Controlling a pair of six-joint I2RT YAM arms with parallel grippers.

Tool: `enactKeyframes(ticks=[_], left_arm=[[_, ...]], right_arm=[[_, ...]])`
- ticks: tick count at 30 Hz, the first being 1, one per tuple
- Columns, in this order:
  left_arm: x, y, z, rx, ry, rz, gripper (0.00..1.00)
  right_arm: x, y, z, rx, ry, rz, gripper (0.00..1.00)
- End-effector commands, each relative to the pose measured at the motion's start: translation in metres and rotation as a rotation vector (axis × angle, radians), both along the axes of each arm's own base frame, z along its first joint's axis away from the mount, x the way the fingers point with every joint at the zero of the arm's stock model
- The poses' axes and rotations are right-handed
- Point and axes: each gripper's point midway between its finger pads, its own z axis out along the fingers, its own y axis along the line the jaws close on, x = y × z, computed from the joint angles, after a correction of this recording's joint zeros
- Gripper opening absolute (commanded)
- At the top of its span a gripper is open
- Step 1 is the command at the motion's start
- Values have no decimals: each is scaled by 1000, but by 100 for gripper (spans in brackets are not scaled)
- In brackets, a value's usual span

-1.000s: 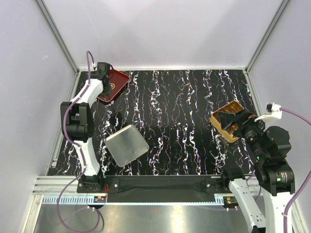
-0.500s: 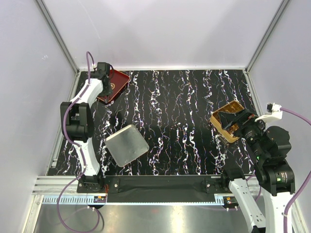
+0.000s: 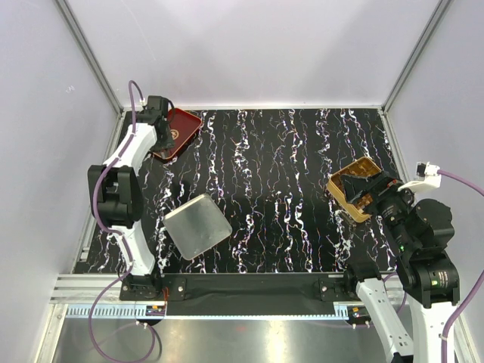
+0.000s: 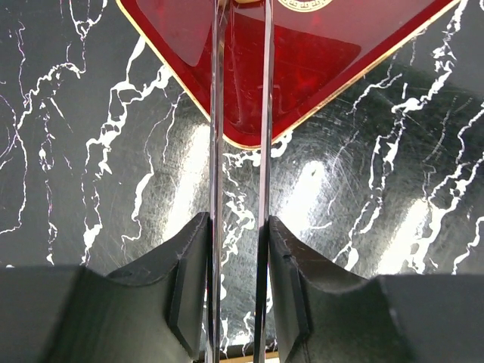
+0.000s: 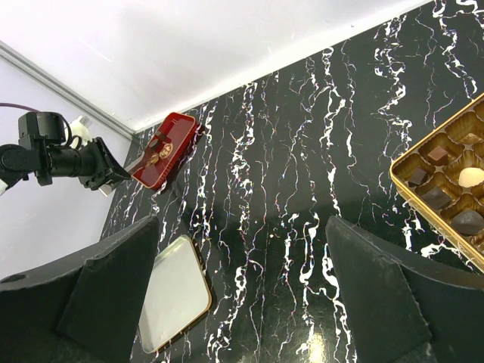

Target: Pack the chocolate

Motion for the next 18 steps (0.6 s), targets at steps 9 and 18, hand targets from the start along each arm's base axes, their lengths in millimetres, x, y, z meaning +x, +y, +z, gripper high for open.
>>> enactKeyframes(ticks=[9,18], left_arm=[[-7,-17,51,-58,-102,-48,35],[-8,-46,82,-78,-159,-115,35]], right_arm=[[-5,2,20,16,-60,11,100],[-4,4,22,26,-61,20,100]])
